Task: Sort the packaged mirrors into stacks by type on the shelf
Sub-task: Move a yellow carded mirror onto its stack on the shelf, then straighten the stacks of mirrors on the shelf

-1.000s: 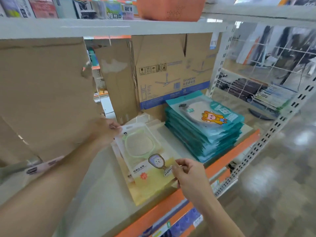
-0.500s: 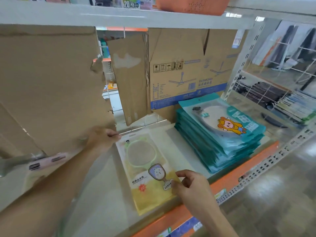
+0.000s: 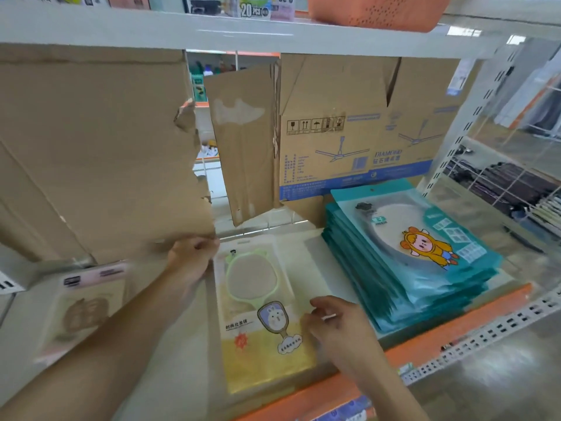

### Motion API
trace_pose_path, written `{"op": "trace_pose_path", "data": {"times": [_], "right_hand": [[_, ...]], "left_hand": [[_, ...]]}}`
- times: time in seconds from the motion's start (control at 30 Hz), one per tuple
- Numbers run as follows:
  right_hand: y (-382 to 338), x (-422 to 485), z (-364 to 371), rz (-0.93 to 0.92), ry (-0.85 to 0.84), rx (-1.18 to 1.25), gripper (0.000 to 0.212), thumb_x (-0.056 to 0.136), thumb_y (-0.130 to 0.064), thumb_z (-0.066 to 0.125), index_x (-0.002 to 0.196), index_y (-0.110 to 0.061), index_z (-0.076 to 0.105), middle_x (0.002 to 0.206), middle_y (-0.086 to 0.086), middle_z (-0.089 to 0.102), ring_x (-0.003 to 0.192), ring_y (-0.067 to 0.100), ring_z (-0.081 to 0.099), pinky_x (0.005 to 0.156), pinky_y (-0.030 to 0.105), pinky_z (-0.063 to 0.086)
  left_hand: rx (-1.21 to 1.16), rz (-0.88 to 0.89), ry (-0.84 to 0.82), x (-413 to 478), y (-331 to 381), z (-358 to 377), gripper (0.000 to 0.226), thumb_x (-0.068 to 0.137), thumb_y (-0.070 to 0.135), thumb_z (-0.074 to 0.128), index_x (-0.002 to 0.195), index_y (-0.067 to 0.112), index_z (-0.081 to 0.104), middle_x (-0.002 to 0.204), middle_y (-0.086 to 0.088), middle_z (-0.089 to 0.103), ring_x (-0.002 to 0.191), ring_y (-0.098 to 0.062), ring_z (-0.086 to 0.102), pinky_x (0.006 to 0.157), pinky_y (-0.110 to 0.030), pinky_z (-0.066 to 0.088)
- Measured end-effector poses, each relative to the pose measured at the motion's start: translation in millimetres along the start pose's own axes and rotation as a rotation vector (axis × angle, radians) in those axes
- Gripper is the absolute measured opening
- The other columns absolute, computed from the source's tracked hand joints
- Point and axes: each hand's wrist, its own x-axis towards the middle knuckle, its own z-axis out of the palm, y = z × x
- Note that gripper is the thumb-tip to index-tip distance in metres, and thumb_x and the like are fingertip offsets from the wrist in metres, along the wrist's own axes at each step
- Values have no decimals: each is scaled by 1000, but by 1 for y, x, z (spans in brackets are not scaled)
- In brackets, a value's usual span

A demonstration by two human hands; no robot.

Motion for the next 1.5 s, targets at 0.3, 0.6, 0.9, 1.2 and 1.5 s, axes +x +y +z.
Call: {"op": "trace_pose_path", "data": {"times": [0.3, 0.6, 0.9, 1.2, 1.5], "right_hand": [[-19, 40, -2, -104, -103, 37, 28, 91, -19, 57, 118, -11, 63, 115, 1, 66, 98, 7, 58, 90, 25, 44], [-38, 54, 20, -144, -227, 131, 23, 100, -25, 39, 92, -30, 60, 81, -26, 60, 85, -9, 55, 75, 12, 42], [-32, 57, 24, -149, -353, 195, 26, 101, -29, 38, 122, -41, 48, 119, -34, 52, 118, 0, 47, 98, 22, 39], [-34, 56, 17, -220, -315, 132, 41, 102, -22, 37, 140, -8, 37, 133, -3, 47, 101, -2, 42, 84, 10, 31], [-26, 58, 27, -180, -329, 144, 14, 102, -20, 37, 102, -28, 49, 85, -27, 50, 82, -11, 53, 69, 5, 40]], "left_hand": [[8, -82, -151, -65, -3, -8, 20, 82, 22, 59, 62, 20, 60, 61, -2, 47, 62, -17, 44, 63, -31, 36], [28, -79, -198, -109, -10, 5, 27, 80, 37, 52, 100, 31, 69, 95, 5, 73, 92, -15, 68, 87, -39, 54], [-52, -76, -199, -120, -11, 20, 35, 97, 8, 37, 118, 21, 63, 109, -3, 71, 103, -21, 67, 97, -45, 49], [99, 2, -78, -126, -5, 21, 25, 93, 31, 41, 107, 33, 62, 86, 5, 70, 83, -13, 66, 78, -35, 53], [133, -68, -32, -124, -5, 31, 36, 72, 53, 43, 104, 40, 54, 91, 2, 67, 84, -21, 68, 78, -50, 56]]}}
